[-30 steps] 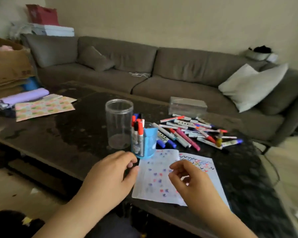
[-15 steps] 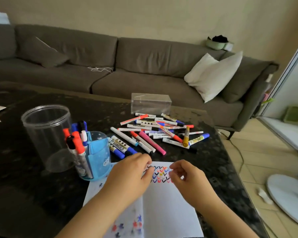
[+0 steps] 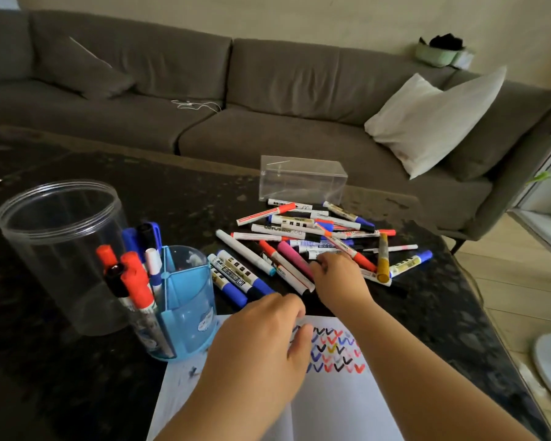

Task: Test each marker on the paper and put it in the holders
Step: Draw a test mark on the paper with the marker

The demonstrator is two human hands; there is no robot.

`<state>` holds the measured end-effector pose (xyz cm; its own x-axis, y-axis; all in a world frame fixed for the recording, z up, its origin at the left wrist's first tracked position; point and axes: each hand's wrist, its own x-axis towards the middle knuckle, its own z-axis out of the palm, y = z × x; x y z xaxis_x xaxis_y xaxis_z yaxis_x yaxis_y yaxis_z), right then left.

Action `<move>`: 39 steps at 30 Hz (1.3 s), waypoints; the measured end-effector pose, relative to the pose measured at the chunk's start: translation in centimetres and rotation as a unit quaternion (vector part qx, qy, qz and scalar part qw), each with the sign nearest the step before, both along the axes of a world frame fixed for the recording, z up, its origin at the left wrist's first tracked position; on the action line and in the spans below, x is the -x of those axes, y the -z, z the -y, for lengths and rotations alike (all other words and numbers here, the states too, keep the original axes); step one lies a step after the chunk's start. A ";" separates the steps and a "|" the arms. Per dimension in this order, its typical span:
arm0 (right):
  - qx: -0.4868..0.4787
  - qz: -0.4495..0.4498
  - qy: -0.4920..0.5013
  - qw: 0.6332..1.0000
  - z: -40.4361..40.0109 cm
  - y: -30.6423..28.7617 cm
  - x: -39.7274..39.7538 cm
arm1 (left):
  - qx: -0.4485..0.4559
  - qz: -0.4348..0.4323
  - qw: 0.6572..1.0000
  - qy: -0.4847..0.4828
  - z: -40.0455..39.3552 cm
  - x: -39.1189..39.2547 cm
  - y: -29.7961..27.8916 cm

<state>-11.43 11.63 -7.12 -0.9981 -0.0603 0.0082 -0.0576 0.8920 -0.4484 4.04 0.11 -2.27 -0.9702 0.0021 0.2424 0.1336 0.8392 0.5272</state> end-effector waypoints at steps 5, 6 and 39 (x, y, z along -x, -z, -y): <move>0.001 0.065 0.013 0.998 0.8 0.5 1.4 | 0.000 -0.003 1.000 -0.014 0.4 0.3 0.1; -0.001 0.067 0.018 0.998 0.8 0.6 1.3 | -0.002 -0.003 1.000 -0.017 0.4 0.3 0.1; 0.615 0.290 -0.029 0.733 -6.1 -5.6 -19.5 | -0.652 0.245 0.713 0.083 -5.9 -3.2 -0.3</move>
<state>8.10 17.76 -1.51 -0.8516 -0.4054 -0.3323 0.4385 -0.2036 -0.8754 7.28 5.98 -1.94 -0.9517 0.2091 -0.2246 -0.2940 -0.4118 0.8625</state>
